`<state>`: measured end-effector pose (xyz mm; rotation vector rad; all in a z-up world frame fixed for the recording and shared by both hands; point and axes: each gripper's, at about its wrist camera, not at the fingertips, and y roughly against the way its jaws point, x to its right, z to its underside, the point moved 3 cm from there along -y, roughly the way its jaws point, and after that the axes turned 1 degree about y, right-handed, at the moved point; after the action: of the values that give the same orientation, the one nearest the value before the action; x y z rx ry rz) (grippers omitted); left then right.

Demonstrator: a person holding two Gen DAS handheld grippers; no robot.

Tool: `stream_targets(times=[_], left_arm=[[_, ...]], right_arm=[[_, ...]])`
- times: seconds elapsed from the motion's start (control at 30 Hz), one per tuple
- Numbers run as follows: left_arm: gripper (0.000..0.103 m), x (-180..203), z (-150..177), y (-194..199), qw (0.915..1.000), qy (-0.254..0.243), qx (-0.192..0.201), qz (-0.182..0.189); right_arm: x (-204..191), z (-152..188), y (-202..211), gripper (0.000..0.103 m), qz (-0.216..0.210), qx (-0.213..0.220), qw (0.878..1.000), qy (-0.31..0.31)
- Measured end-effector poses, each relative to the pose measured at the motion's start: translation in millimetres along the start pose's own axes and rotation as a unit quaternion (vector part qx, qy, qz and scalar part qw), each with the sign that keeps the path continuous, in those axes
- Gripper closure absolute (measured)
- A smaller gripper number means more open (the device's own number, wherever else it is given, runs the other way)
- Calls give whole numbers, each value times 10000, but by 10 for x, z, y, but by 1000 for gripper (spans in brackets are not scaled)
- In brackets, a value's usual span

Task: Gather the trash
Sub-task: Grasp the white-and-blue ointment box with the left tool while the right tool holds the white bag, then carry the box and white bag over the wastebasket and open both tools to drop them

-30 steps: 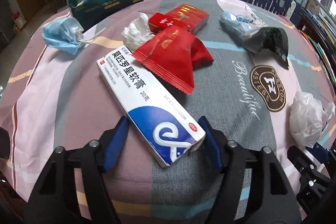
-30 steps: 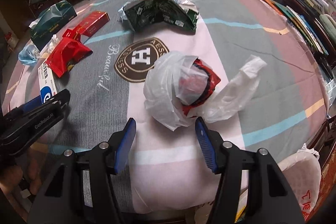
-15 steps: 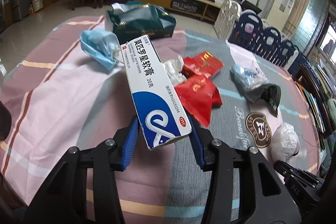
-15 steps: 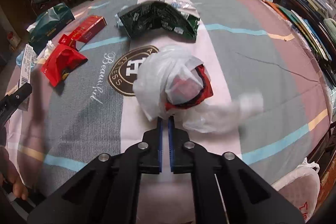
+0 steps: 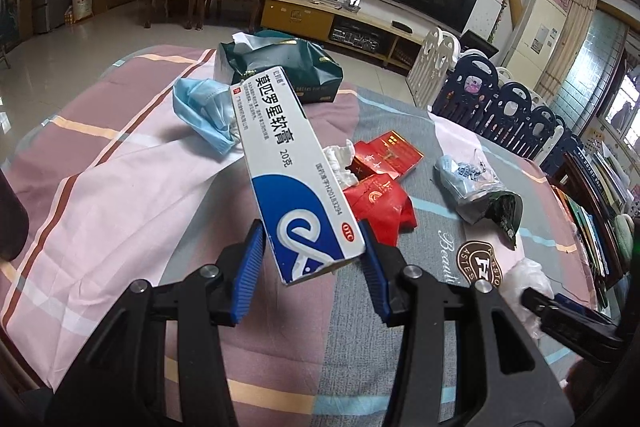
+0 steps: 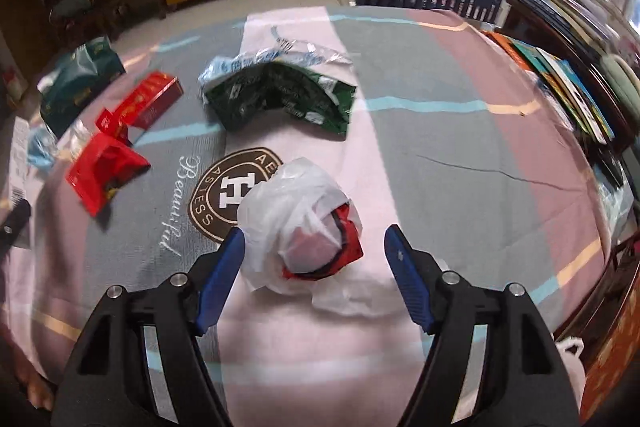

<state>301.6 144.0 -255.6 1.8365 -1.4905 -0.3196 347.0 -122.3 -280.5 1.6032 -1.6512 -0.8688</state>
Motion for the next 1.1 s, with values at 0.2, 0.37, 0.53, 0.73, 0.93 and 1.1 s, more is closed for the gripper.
stream_targets(times=[0.2,0.37,0.53,0.73,0.93,1.1], left_arm=[[56,47,-42,142,9994,-120,325,-53],[56,173,-86,377,9978,-254,605,56],[56,359,-44,710,9968,-318,608,421],[56,693,374,1064,9904,-615,83,1237],[56,1334,877,1370,9627,-1565,-321,2185],[56,1819,1404,1548,9225,-2226,-888,3026]], right_arm=[[-208,103,5,81,-109,-7,9992,394],[-160,179,321,83,-286,132,9989,344],[71,224,696,83,-294,357,9987,227],[607,382,1288,83,-201,680,9974,157],[1267,906,1725,83,294,665,9961,496],[1684,1587,1438,82,65,-521,9981,332]])
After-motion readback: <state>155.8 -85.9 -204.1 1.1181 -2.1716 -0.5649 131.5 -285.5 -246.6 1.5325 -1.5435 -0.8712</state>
